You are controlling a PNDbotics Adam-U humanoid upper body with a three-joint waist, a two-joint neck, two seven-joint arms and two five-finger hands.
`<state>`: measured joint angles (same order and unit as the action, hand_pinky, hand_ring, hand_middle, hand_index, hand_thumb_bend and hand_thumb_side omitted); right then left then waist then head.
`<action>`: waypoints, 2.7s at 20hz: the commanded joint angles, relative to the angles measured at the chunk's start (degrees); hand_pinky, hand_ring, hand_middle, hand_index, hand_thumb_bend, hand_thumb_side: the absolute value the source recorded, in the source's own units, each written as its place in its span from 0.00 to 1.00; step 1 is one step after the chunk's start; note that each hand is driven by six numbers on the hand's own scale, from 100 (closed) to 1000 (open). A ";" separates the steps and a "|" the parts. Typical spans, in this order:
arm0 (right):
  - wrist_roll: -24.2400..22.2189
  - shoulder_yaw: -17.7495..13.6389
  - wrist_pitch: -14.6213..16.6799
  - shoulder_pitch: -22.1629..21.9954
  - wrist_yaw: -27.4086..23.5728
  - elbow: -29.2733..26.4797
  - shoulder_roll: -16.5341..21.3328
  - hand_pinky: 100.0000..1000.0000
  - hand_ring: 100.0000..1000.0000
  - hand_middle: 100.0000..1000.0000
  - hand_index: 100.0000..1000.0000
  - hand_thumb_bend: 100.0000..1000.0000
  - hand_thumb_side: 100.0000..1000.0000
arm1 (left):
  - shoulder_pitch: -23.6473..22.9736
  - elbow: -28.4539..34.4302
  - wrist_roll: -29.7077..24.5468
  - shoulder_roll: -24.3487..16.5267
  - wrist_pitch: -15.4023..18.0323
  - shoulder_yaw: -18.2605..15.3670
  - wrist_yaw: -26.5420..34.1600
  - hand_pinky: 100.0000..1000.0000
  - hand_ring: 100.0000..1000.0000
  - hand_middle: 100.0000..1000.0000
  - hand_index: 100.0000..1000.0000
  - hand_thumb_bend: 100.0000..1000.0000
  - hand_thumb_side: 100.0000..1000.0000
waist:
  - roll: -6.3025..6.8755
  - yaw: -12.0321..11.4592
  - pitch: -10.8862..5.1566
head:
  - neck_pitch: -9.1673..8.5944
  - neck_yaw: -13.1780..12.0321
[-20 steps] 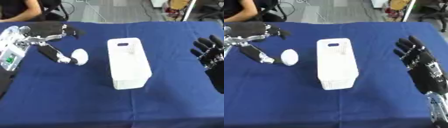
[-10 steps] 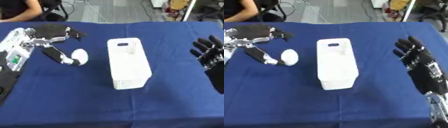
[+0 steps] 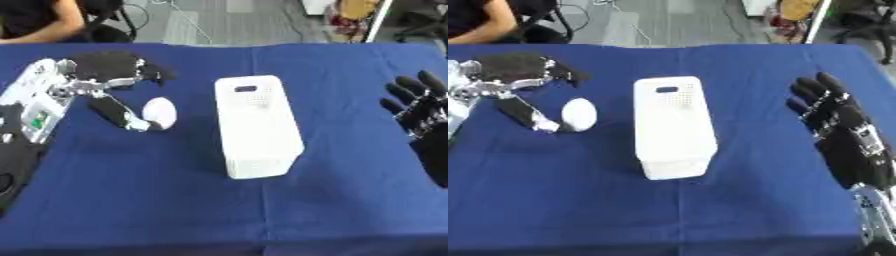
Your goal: Pick up objects on the table and place them in the box.
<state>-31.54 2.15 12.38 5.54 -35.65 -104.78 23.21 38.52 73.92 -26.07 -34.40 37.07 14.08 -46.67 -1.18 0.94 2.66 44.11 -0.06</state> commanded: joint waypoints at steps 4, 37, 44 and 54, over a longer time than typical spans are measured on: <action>-0.39 -0.14 0.02 0.25 -0.16 -0.59 1.04 1.00 1.00 0.91 1.00 0.01 0.57 | 2.06 -0.70 -1.97 -0.34 3.44 -0.06 -1.12 0.58 0.66 0.66 1.00 0.94 0.76 | -0.04 -0.13 -0.60 | 0.01 -0.63; -0.69 -0.12 -0.16 0.10 -0.17 -0.47 0.77 1.00 1.00 0.91 1.00 0.02 0.57 | 5.36 -10.10 -2.31 2.47 8.00 1.89 -6.21 0.58 0.66 0.64 1.00 0.93 0.80 | -0.05 0.12 -0.36 | 0.01 -0.87; -0.75 -0.11 -0.21 0.07 -0.18 -0.46 0.73 1.00 1.00 0.91 1.00 0.03 0.57 | 5.18 -10.76 -1.94 2.67 8.54 2.02 -7.49 0.58 0.66 0.63 1.00 0.92 0.80 | -0.05 0.17 -0.30 | 0.01 -0.85; -0.83 -0.17 -0.21 0.02 -0.16 -0.39 0.70 1.00 1.00 0.91 1.00 0.03 0.57 | 5.33 -10.41 0.73 2.56 8.17 1.37 -10.15 0.58 0.67 0.65 1.00 0.92 0.79 | -0.07 0.19 -0.29 | 0.01 -0.81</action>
<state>-32.26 2.19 12.12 5.35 -35.67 -104.65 23.19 42.21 62.75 -21.87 -30.92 41.28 16.16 -56.46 -1.34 1.02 2.94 44.11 -0.48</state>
